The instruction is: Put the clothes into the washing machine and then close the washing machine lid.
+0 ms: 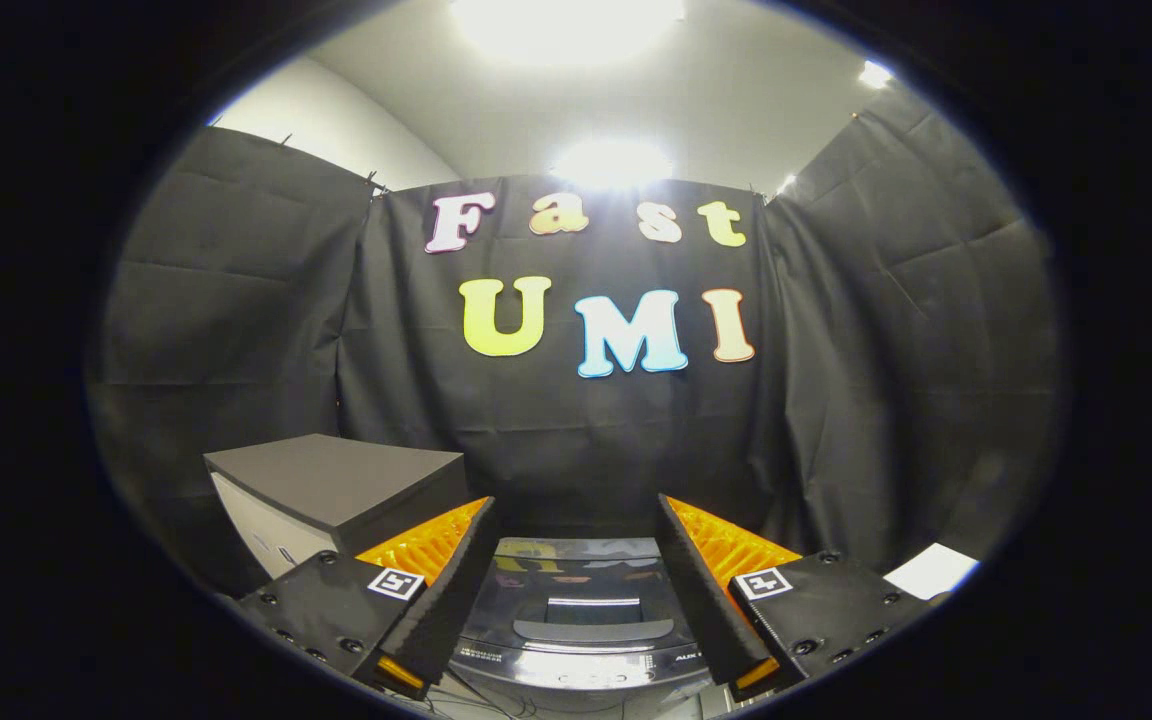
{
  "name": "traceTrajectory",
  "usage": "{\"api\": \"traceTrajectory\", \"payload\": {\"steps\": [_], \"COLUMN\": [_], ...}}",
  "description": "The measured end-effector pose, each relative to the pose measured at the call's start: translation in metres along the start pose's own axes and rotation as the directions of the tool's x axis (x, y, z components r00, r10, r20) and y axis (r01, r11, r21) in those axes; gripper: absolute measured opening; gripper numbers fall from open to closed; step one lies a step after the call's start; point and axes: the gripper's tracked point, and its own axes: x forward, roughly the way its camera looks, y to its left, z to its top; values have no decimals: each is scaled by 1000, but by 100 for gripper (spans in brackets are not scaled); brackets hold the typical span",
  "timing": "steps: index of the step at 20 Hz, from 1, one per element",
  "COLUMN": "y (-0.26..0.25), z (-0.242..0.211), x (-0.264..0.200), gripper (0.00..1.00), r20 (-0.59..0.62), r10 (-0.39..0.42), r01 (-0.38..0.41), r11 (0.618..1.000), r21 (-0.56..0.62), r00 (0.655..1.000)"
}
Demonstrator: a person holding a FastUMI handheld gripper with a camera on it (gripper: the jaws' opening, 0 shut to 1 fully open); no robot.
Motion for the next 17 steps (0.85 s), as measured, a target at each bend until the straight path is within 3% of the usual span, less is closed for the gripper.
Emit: {"api": "traceTrajectory", "payload": {"steps": [17], "y": [17], "z": [19], "x": [-29], "gripper": [97], "r20": [39], "r10": [1], "r01": [0], "r11": [1000], "r21": [-16], "r00": [999]}}
